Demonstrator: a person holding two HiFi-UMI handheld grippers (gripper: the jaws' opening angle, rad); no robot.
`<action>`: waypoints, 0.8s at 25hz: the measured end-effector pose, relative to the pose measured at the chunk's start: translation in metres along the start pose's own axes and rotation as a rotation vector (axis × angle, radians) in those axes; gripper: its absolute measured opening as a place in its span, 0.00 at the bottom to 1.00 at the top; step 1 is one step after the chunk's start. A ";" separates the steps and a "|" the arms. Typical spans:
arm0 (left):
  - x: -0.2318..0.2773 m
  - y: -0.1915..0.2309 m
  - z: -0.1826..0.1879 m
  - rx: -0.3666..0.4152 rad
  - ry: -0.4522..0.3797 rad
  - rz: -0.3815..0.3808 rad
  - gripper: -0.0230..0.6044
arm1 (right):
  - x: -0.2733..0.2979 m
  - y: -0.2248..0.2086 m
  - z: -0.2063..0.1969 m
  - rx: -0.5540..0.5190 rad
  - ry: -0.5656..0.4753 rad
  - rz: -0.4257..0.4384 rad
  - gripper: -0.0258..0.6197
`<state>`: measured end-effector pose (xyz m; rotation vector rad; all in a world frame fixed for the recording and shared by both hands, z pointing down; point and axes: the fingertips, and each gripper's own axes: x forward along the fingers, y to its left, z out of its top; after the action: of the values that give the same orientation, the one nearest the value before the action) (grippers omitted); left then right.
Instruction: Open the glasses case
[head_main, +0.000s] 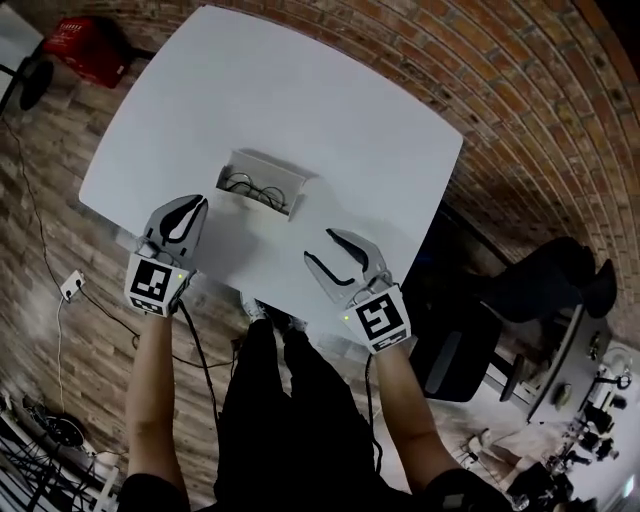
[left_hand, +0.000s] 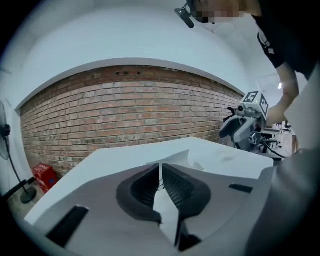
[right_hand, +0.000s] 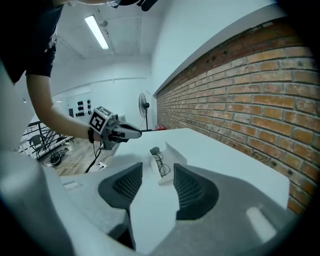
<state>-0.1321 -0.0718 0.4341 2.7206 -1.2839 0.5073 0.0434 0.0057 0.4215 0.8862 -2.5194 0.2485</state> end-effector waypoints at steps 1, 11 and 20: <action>-0.006 -0.002 0.004 -0.007 -0.004 0.014 0.07 | -0.004 0.001 0.005 -0.024 -0.012 0.003 0.34; -0.097 -0.020 0.072 -0.111 -0.103 0.181 0.05 | -0.061 -0.006 0.055 0.053 -0.092 -0.060 0.05; -0.154 -0.023 0.154 -0.026 -0.209 0.269 0.05 | -0.114 -0.025 0.111 0.047 -0.231 -0.100 0.05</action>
<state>-0.1666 0.0223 0.2394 2.6493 -1.7086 0.2266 0.0981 0.0142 0.2702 1.1136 -2.6780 0.1826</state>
